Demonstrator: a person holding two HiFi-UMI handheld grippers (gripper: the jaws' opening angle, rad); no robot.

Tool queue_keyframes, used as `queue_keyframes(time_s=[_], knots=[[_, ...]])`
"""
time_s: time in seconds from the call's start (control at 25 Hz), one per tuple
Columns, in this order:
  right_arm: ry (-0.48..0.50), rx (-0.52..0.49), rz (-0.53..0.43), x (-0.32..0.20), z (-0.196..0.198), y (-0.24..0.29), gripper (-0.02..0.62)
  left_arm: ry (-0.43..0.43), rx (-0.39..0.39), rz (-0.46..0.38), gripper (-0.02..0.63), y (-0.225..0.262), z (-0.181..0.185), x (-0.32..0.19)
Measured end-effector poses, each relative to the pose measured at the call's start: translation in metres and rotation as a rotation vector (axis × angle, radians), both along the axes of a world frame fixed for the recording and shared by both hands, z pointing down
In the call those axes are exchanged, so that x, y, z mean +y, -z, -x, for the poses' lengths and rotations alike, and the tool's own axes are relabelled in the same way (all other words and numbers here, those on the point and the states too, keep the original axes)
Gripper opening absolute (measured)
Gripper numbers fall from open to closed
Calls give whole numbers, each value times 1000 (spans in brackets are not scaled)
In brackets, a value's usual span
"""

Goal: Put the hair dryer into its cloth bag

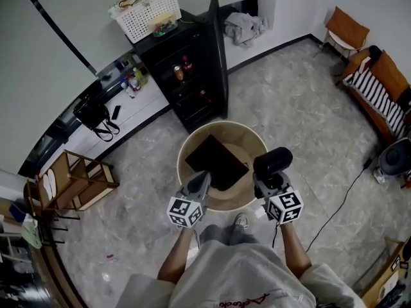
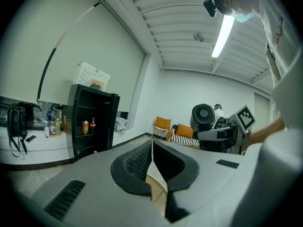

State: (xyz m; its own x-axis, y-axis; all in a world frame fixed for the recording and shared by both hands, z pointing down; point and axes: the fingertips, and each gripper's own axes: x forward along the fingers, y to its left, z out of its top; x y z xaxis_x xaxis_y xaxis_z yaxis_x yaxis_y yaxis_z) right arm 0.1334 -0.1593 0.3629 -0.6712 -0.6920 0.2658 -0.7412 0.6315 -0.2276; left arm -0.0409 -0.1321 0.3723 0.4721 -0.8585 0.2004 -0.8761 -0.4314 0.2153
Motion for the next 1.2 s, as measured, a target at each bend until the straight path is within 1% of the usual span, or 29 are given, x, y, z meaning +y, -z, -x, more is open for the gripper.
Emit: queue_keyframes(time_s=[0.28,0.4,0.56,0.68,0.8,0.96,1.2], knots=[[1,5,58,-28,4,-16,207,-1,-6,106,32,-35,4,-4],[-10,11,80,-33,9,-29,206,-29,-17,148,32,-55,8,-7],[-44,15,114,-30,12,-54,207,-91,-37,206,32,-87,8,-4],[-64,14,150,-27,14,-78,207,-120,-31,253,32,-113,5,0],[-66,16,199,-13,17,-105,207,-148,-27,311,32,-142,-1,15],[-61,20,248,1,15,-142,207,-172,-40,344,32,-176,-13,24],[-26,16,309,26,19,-197,206,-193,-82,360,32,-229,-22,31]])
